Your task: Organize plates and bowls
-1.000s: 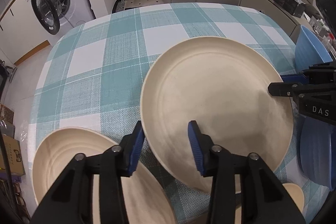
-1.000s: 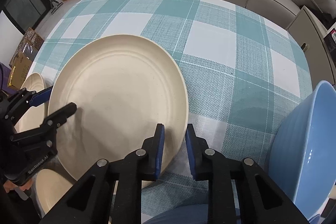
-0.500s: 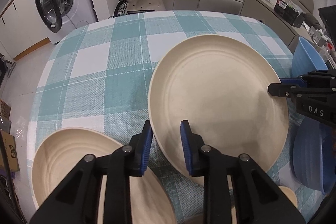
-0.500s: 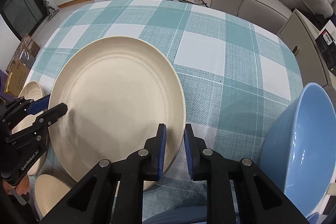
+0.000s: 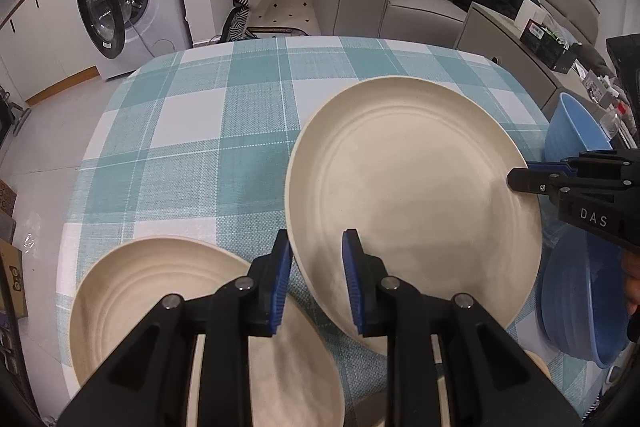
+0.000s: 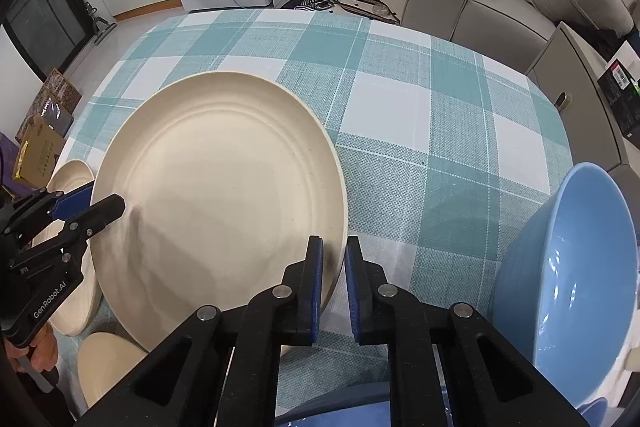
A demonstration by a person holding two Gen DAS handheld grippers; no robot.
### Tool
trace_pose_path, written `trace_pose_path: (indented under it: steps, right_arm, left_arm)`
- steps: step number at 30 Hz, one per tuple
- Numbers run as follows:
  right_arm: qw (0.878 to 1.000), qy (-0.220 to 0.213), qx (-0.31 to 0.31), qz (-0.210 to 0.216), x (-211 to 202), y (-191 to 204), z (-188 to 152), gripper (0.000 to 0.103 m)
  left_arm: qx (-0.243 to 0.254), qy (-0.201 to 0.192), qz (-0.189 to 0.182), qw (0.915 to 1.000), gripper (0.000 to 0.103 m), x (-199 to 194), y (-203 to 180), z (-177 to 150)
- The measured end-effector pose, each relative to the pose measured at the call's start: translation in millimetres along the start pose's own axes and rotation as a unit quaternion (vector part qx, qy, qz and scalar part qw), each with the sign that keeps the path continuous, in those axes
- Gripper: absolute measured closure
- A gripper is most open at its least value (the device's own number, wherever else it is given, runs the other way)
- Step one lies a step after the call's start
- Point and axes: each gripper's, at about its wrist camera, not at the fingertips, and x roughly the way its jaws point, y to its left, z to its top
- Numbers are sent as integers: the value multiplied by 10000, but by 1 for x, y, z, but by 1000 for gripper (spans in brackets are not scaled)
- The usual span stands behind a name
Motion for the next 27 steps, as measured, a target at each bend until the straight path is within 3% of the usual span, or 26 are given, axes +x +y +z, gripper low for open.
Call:
trace_pose_path:
  steps: [27]
  right_arm:
    - [9980,-410,-343,335,-60,33,-25,92]
  left_arm:
    - [-200,-611,78,9979,79,-69,15,-29]
